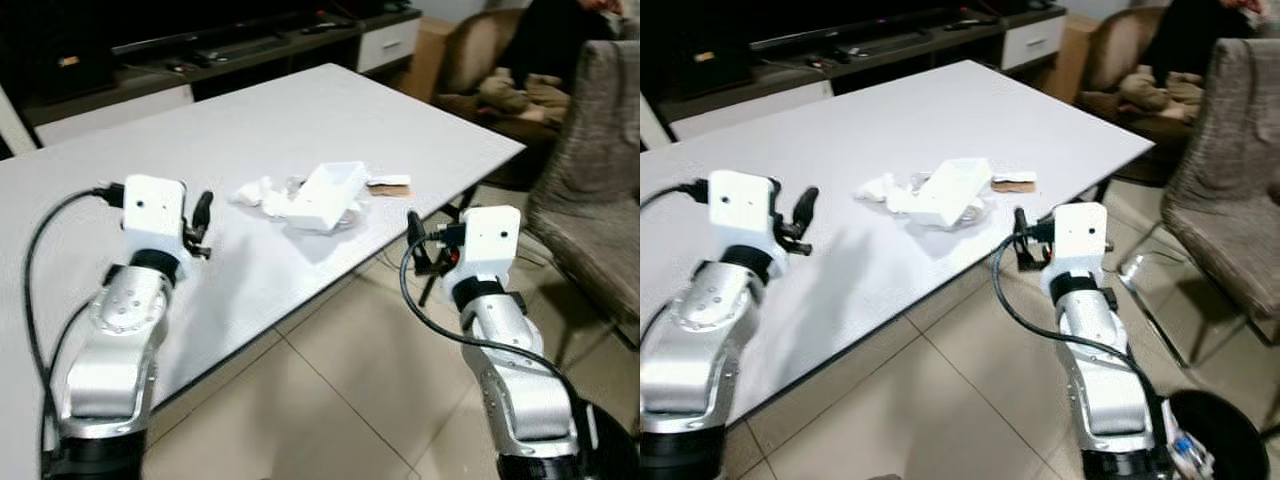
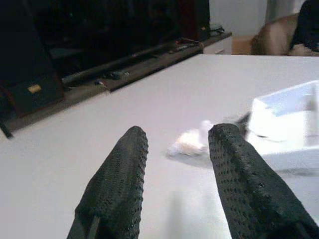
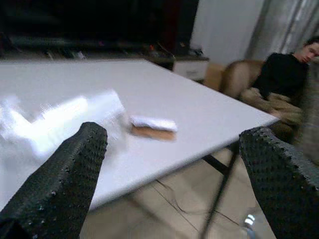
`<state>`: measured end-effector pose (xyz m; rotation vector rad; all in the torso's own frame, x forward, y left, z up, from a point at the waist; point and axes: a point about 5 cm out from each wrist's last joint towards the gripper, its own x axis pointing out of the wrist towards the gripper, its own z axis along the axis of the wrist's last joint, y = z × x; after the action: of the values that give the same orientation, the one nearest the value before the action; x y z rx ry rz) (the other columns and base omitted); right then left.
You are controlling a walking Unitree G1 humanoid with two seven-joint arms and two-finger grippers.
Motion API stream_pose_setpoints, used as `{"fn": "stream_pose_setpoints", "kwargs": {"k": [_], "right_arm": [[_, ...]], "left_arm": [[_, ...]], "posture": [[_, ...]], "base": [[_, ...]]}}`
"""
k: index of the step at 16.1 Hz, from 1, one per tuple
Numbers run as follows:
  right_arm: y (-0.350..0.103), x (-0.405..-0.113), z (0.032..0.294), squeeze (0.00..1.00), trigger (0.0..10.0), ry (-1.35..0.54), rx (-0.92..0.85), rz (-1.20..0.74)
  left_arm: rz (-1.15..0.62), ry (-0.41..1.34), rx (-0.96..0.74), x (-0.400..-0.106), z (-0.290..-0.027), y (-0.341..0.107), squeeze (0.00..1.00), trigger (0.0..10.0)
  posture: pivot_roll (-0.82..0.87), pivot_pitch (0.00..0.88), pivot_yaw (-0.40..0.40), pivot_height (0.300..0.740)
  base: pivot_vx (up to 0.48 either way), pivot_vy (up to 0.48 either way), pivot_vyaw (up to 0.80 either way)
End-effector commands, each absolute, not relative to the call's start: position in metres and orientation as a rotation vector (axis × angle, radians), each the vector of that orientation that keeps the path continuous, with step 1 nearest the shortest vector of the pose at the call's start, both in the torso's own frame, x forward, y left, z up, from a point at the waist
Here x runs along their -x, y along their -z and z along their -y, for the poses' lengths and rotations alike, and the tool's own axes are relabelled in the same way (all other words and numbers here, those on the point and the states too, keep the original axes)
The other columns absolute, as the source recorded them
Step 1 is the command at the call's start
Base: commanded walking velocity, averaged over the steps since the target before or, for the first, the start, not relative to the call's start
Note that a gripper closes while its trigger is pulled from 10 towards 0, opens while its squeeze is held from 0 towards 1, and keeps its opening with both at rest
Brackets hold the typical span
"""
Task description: Picking trash to rubbish bin
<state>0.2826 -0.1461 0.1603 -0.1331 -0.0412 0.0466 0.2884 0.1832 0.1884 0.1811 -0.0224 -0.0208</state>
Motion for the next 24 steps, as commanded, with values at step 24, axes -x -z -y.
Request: {"fn": "stream_pose_setpoints", "kwargs": {"k": [24], "right_arm": [[-0.122,-0.268,0.144,0.0,10.0,-0.143,0.117,-0.14]], "left_arm": [[-0.005,0.149,-0.17,-0.326,-0.161,-0.167,0.0,10.0]], "posture": [[-0.02,0.0,0.03,0.74]], "base": [[0.16,0.0,0.0]]}}
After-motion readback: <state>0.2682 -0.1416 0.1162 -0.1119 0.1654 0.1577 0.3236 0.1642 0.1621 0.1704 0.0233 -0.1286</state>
